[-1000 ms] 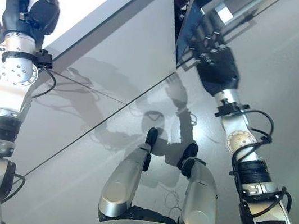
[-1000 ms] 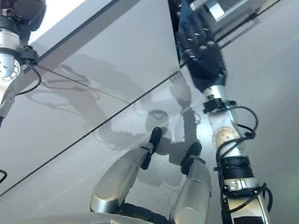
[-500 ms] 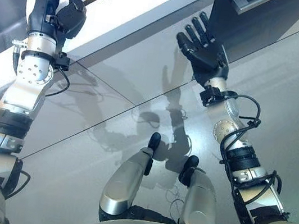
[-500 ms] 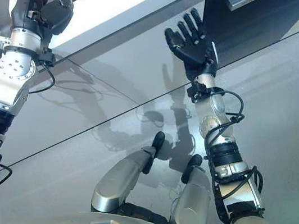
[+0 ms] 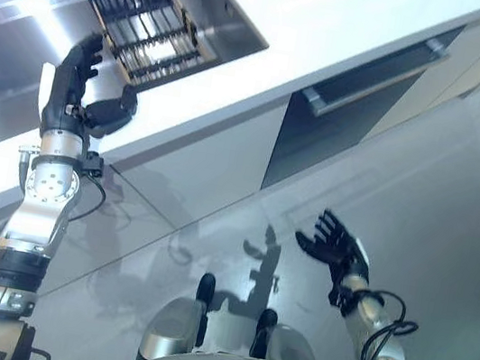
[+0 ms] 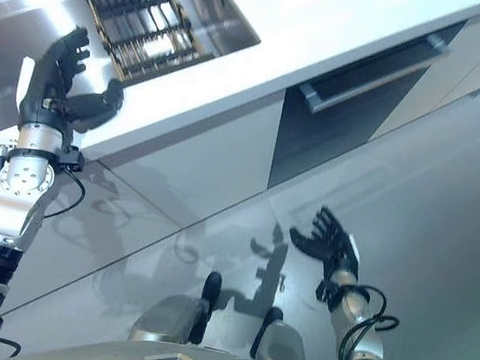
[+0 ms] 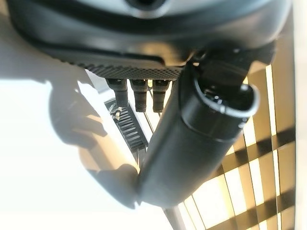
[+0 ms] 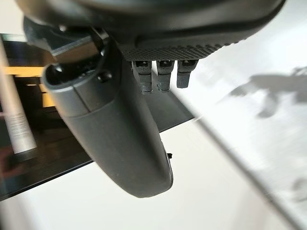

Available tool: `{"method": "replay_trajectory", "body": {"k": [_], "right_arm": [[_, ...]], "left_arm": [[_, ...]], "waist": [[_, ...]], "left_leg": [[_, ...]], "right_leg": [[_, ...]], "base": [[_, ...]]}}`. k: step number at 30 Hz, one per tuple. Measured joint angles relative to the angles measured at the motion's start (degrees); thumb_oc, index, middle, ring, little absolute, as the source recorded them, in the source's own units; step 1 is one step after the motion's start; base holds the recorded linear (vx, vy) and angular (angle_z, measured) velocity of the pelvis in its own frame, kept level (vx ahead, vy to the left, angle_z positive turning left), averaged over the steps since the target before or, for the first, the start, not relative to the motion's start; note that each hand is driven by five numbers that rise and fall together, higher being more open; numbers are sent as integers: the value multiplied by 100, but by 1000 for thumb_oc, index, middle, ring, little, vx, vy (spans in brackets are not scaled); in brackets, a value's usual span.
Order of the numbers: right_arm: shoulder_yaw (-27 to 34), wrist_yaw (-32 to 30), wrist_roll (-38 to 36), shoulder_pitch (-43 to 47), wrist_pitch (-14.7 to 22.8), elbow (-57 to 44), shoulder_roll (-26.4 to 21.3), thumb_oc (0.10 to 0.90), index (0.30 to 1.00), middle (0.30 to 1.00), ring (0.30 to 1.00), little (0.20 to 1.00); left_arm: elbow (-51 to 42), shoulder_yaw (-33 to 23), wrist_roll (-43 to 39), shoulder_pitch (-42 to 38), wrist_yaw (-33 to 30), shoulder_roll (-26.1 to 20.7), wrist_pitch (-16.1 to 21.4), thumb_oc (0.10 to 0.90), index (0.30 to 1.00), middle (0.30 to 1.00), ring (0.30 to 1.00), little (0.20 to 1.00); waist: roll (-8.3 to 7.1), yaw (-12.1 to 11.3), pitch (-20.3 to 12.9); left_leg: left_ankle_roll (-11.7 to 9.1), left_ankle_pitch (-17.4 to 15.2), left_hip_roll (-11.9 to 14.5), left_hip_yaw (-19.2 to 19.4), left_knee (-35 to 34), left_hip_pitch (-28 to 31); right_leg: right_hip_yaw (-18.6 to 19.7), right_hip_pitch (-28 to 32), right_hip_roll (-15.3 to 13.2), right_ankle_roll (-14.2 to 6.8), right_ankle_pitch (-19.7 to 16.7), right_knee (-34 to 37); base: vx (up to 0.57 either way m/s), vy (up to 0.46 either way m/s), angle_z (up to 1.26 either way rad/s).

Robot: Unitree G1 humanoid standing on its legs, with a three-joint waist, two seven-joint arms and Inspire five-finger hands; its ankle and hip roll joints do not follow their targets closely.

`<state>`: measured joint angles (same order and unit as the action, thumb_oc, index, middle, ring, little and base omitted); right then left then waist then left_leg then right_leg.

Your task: Pick up plates and place into dishwasher.

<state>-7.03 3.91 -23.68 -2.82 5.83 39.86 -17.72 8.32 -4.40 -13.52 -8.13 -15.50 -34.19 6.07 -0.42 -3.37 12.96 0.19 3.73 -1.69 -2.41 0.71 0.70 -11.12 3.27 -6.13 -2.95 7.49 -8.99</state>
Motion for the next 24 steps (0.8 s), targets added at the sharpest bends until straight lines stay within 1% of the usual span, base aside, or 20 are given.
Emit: {"method": "replay_trajectory", "body": {"k": [2, 3, 6, 8, 11, 16, 24], "right_arm": [[18, -27, 102, -57, -81, 493, 79, 800, 900, 900, 900, 900], [48, -42, 248, -90, -104, 795, 150, 800, 900, 900, 900, 900], [-17, -50, 674, -217, -252, 1259, 197, 800, 900, 900, 900, 900], [-24, -67, 774, -211, -327, 1605, 263, 800, 900, 900, 900, 900], [-27, -37, 1161, -193, -488, 2223, 312, 800, 900, 900, 900, 900], [-22, 43, 1407, -164, -571, 2426, 301, 800, 900, 900, 900, 900], [-27, 163, 1490, -250, -575, 2407, 294, 800, 900, 900, 900, 900]], "left_arm": [[129, 1, -2, 43, 9, 95, -12, 800, 900, 900, 900, 900], [208, -10, -4, 58, -2, 191, -19, 800, 900, 900, 900, 900], [231, 1, -11, 166, 18, 272, -23, 800, 900, 900, 900, 900], [233, 7, -25, 166, 21, 317, -21, 800, 900, 900, 900, 900], [233, 10, -128, 169, 83, 425, -20, 800, 900, 900, 900, 900], [233, 13, -239, 190, 82, 435, -20, 800, 900, 900, 900, 900], [230, 4, -262, 323, 86, 450, -20, 800, 900, 900, 900, 900]], "waist": [[7, 34, -139], [9, 46, -254], [31, 63, -419], [31, 69, -446], [61, 92, -510], [127, 214, -670], [266, 220, -928]], "left_leg": [[10, 12, 7, 31, -103, 126], [16, 41, 7, 33, -197, 193], [13, 158, 31, 59, -491, 364], [9, 211, 47, 51, -578, 429], [6, 211, 57, 58, -581, 464], [-6, 212, 78, 70, -602, 512], [-22, 196, 93, 103, -607, 570]], "right_leg": [[21, 143, 23, -12, -60, 172], [76, 222, 43, -29, -98, 293], [135, 358, 91, -36, -199, 542], [127, 457, 108, -26, -278, 702], [132, 544, 147, -17, -346, 840], [147, 670, 185, -4, -434, 1011], [191, 705, 195, -3, -434, 1022]], "base": [[-70, -67, -6], [-61, -45, -2], [-64, -46, -4], [-58, -31, 0], [-29, -12, -1], [-1, -5, -1], [2, -5, -2]]}}
